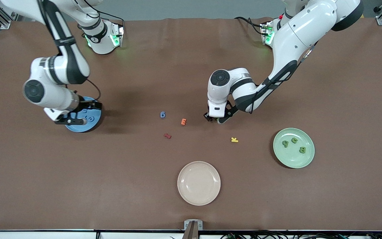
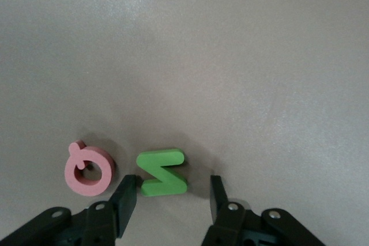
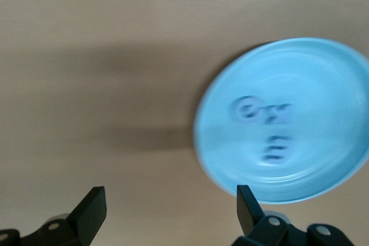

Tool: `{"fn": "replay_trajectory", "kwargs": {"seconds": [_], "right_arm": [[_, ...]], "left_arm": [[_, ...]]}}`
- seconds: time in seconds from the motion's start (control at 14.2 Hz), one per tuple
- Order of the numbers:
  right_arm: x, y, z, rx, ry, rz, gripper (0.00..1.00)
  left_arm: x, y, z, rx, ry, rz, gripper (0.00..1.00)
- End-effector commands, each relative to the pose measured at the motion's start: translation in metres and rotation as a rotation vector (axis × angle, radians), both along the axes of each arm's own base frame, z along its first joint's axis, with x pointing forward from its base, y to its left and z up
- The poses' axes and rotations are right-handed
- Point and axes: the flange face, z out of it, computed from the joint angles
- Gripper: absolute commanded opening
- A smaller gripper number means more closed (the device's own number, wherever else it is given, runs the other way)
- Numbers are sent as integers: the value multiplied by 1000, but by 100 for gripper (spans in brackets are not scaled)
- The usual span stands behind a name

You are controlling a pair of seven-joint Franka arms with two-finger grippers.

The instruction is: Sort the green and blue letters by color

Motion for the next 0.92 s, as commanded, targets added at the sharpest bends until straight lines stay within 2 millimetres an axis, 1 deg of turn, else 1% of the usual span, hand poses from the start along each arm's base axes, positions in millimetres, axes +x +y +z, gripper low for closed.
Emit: {"fn": "replay_trajectory", "kwargs": {"seconds": [0.0,0.07,0.21,0.28,0.42,0.49,0.64,0.78,0.85], "right_arm": [[-10,55,8,45,-30,-24,100],[-15,79,8,47,-49,-32,100],[-24,123,9,46,-102,-57,100],[-29,147,3,49,-129,-48,100],[-40,185,-17,52,-172,-42,100],[-46,201,-31,55,-190,-24,100],[-56,223,-55,57,-215,-10,100],[-67,245,-68,55,-225,-15,100],[-68,253,-73,61,-240,-14,100]], "left_arm": [[6,1,1,0,-9,0,51],[5,1,1,4,-8,0,47],[7,4,1,7,-7,5,34],[7,5,0,10,-5,7,27],[10,8,0,11,-6,23,14],[14,13,2,10,-9,31,10],[19,14,11,6,-25,32,3],[25,16,25,6,-52,43,2],[33,23,34,8,-68,50,1]]}}
